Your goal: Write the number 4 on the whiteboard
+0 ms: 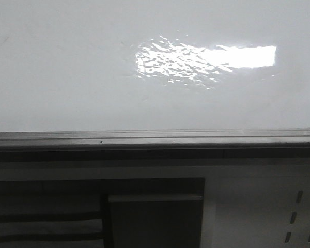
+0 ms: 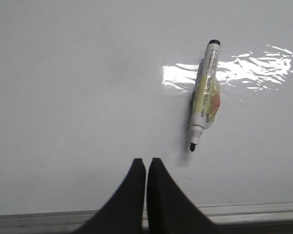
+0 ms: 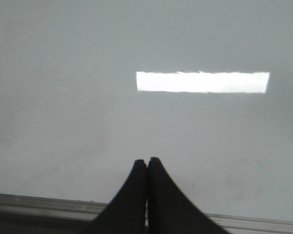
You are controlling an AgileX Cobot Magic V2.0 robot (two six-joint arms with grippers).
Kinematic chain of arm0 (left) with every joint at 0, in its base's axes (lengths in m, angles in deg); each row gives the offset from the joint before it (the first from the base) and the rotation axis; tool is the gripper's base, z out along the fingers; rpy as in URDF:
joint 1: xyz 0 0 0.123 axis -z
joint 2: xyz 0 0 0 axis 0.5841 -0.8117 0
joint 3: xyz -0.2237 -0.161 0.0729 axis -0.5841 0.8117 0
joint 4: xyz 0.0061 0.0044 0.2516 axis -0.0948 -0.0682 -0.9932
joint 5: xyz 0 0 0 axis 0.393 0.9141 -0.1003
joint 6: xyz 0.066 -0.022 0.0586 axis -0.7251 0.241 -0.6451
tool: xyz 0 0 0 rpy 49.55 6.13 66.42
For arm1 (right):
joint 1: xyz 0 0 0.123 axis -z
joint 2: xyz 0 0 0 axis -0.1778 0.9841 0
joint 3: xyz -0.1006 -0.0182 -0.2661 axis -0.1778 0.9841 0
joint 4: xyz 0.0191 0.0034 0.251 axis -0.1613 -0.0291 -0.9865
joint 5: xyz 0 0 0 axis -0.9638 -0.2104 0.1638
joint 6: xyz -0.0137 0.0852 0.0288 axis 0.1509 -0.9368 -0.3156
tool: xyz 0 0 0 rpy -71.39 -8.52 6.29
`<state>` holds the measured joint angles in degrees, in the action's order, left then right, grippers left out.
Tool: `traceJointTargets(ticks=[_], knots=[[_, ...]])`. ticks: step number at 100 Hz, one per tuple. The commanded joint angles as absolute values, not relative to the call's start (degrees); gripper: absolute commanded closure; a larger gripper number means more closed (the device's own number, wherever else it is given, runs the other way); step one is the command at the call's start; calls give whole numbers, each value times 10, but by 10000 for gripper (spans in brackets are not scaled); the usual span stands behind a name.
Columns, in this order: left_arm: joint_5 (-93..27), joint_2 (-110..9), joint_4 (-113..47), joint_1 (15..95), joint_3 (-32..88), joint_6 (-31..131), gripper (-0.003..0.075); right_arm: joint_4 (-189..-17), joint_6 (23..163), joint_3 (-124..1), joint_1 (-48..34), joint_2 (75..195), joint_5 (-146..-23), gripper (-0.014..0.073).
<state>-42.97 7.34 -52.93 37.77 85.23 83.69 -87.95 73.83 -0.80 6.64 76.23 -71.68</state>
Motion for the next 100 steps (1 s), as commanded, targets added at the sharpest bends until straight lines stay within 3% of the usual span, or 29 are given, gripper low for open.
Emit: traceJointTargets(ticks=[1,100], knots=[[-474,89,-528,376,868,844,741,-880,742,4,69,751,-672,664],[-492,89,-485,376,842,844,741,-880,742,-22,69,751,-685,664]])
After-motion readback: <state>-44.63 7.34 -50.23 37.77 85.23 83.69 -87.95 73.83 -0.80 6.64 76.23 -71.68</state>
